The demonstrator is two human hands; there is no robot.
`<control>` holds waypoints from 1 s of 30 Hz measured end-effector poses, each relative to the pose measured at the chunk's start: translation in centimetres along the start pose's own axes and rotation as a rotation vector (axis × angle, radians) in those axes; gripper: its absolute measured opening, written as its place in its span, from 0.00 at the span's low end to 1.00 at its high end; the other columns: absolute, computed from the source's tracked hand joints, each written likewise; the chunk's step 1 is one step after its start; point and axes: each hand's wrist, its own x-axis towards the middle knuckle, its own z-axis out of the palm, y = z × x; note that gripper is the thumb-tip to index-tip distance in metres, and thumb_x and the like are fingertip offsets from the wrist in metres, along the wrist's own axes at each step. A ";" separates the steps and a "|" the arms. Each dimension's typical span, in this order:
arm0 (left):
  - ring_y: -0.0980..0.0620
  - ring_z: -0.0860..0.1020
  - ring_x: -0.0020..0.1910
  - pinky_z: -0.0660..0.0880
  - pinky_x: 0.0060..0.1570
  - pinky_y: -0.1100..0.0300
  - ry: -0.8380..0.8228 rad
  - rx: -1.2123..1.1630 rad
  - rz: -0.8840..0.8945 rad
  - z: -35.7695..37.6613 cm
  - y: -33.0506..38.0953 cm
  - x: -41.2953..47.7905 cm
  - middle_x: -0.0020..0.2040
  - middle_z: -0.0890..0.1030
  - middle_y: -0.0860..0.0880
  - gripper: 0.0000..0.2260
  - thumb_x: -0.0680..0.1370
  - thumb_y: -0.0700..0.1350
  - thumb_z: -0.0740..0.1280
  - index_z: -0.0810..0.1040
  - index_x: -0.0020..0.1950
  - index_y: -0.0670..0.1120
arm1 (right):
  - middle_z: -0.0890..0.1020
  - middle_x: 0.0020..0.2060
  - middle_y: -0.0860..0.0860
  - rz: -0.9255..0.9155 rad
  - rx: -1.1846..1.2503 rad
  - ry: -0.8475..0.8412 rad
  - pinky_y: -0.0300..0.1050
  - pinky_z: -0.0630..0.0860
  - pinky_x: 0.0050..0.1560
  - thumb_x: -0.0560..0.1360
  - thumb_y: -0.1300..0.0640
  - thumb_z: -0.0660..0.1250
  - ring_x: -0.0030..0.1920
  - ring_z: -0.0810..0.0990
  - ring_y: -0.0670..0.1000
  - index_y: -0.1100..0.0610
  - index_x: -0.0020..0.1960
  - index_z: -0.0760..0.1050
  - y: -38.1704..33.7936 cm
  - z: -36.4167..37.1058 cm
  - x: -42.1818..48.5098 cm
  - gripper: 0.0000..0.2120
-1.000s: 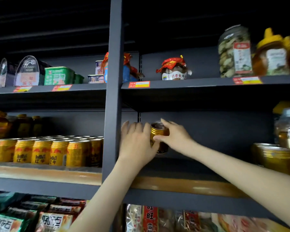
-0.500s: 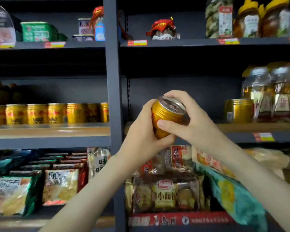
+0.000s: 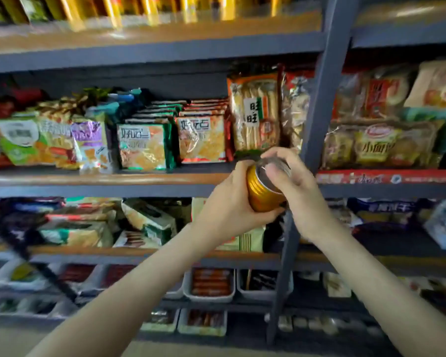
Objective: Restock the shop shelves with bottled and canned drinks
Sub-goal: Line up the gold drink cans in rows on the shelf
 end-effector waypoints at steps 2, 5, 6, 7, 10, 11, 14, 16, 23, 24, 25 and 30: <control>0.47 0.81 0.51 0.76 0.44 0.56 0.005 -0.044 -0.039 0.6 -1.8 -1.9 0.55 0.80 0.48 0.34 0.66 0.53 0.79 0.67 0.64 0.45 | 0.81 0.43 0.44 0.090 0.124 0.046 0.39 0.75 0.46 0.73 0.53 0.63 0.46 0.80 0.44 0.49 0.49 0.76 1.9 1.5 -0.5 0.06; 0.49 0.80 0.51 0.78 0.45 0.54 -0.008 -0.124 -0.104 1.4 -3.7 -4.4 0.55 0.78 0.49 0.33 0.66 0.54 0.77 0.66 0.64 0.46 | 0.81 0.41 0.44 0.165 0.173 0.041 0.40 0.74 0.47 0.72 0.55 0.62 0.45 0.80 0.45 0.49 0.46 0.77 4.6 3.3 -1.6 0.06; 0.51 0.80 0.52 0.78 0.46 0.55 -0.006 -0.151 -0.120 1.5 -4.2 -5.2 0.56 0.77 0.50 0.33 0.66 0.54 0.77 0.66 0.65 0.46 | 0.81 0.41 0.43 0.184 0.173 0.012 0.39 0.74 0.46 0.72 0.55 0.62 0.45 0.80 0.44 0.49 0.47 0.77 5.3 3.7 -2.0 0.07; 0.52 0.79 0.53 0.77 0.47 0.57 -0.005 -0.178 -0.133 1.7 -4.7 -6.0 0.56 0.76 0.51 0.33 0.66 0.52 0.77 0.66 0.65 0.47 | 0.81 0.43 0.43 0.194 0.163 -0.029 0.38 0.74 0.47 0.72 0.56 0.62 0.46 0.80 0.44 0.50 0.49 0.76 5.9 4.0 -2.4 0.07; 0.55 0.77 0.56 0.75 0.51 0.66 -0.032 -0.224 -0.205 1.7 -6.0 -7.7 0.59 0.76 0.50 0.35 0.67 0.49 0.77 0.64 0.68 0.47 | 0.79 0.52 0.45 0.139 0.046 -0.200 0.38 0.73 0.55 0.76 0.58 0.60 0.56 0.78 0.45 0.52 0.57 0.73 6.9 4.4 -3.2 0.11; 0.55 0.77 0.56 0.74 0.52 0.67 -0.046 -0.229 -0.240 1.6 -6.4 -8.2 0.60 0.76 0.50 0.35 0.67 0.48 0.78 0.64 0.69 0.47 | 0.77 0.56 0.47 0.110 -0.015 -0.255 0.38 0.72 0.59 0.77 0.58 0.59 0.60 0.76 0.45 0.51 0.60 0.73 7.2 4.6 -3.4 0.13; 0.58 0.79 0.52 0.77 0.49 0.63 -0.093 -0.239 -0.359 1.4 -7.5 -9.9 0.57 0.77 0.53 0.33 0.68 0.53 0.78 0.65 0.67 0.49 | 0.73 0.62 0.44 0.065 -0.162 -0.332 0.47 0.67 0.68 0.81 0.47 0.56 0.67 0.69 0.46 0.45 0.62 0.72 8.6 5.4 -4.3 0.12; 0.60 0.79 0.49 0.77 0.48 0.64 -0.111 -0.330 -0.498 1.2 -7.9 -11.1 0.54 0.78 0.55 0.32 0.66 0.58 0.77 0.67 0.64 0.51 | 0.70 0.65 0.42 0.064 -0.243 -0.362 0.56 0.64 0.71 0.80 0.38 0.54 0.71 0.66 0.50 0.40 0.64 0.70 9.9 6.1 -5.0 0.17; 0.47 0.83 0.50 0.80 0.50 0.57 -0.077 -1.094 -1.047 0.8 -8.6 -12.0 0.51 0.84 0.44 0.22 0.71 0.57 0.68 0.77 0.57 0.44 | 0.44 0.78 0.41 0.148 -0.354 -0.556 0.46 0.52 0.74 0.74 0.39 0.61 0.77 0.42 0.40 0.38 0.76 0.46 11.8 8.0 -6.4 0.36; 0.48 0.83 0.51 0.80 0.50 0.56 -0.064 -1.151 -1.108 0.9 -8.8 -12.0 0.52 0.84 0.44 0.22 0.71 0.58 0.68 0.77 0.58 0.44 | 0.42 0.78 0.40 0.147 -0.400 -0.586 0.45 0.53 0.75 0.73 0.39 0.63 0.77 0.41 0.40 0.39 0.76 0.45 11.9 8.1 -6.3 0.39; 0.48 0.83 0.51 0.80 0.50 0.56 -0.049 -1.197 -1.157 1.1 -9.1 -12.0 0.52 0.85 0.45 0.22 0.73 0.58 0.68 0.77 0.60 0.45 | 0.42 0.78 0.40 0.126 -0.472 -0.608 0.45 0.54 0.75 0.72 0.40 0.67 0.77 0.41 0.40 0.41 0.77 0.45 12.0 8.1 -6.2 0.42; 0.47 0.84 0.45 0.82 0.38 0.52 0.027 -1.398 -1.453 2.2 -9.8 -11.5 0.52 0.84 0.43 0.33 0.70 0.62 0.72 0.70 0.69 0.44 | 0.57 0.76 0.43 0.089 -0.589 -0.561 0.39 0.57 0.74 0.69 0.49 0.76 0.75 0.52 0.38 0.50 0.77 0.55 12.4 7.7 -6.2 0.44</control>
